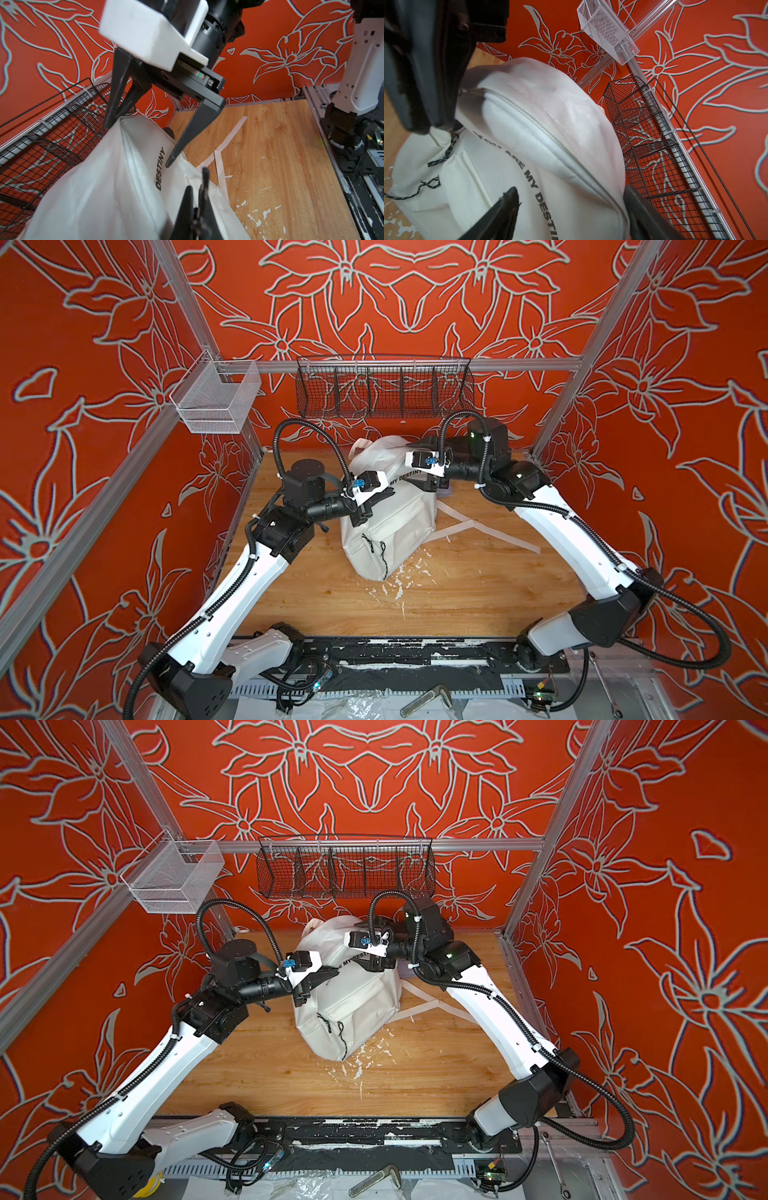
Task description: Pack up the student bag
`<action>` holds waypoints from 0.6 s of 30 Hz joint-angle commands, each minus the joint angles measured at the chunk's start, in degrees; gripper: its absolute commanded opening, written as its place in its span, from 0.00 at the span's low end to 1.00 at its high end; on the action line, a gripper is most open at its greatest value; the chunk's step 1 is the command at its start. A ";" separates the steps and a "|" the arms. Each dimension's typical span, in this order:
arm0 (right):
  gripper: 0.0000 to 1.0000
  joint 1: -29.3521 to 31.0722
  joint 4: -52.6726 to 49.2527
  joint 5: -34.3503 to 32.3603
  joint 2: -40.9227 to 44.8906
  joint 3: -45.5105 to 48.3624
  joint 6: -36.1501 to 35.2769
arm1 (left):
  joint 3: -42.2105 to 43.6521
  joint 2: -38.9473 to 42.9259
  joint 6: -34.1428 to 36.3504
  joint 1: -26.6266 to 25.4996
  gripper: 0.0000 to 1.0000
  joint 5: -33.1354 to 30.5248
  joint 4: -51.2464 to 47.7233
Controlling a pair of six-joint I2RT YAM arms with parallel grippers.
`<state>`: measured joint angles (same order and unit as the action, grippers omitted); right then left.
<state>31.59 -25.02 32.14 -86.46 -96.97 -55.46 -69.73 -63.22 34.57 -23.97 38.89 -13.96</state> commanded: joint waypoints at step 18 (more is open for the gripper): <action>0.44 5.17 -11.78 9.01 -11.18 -14.51 -21.50 | -2.78 -0.76 3.21 -0.38 0.00 4.38 -2.04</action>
<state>36.32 -35.07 37.28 -97.51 -109.49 -77.19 -71.18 -63.70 36.27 -24.01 41.32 -15.05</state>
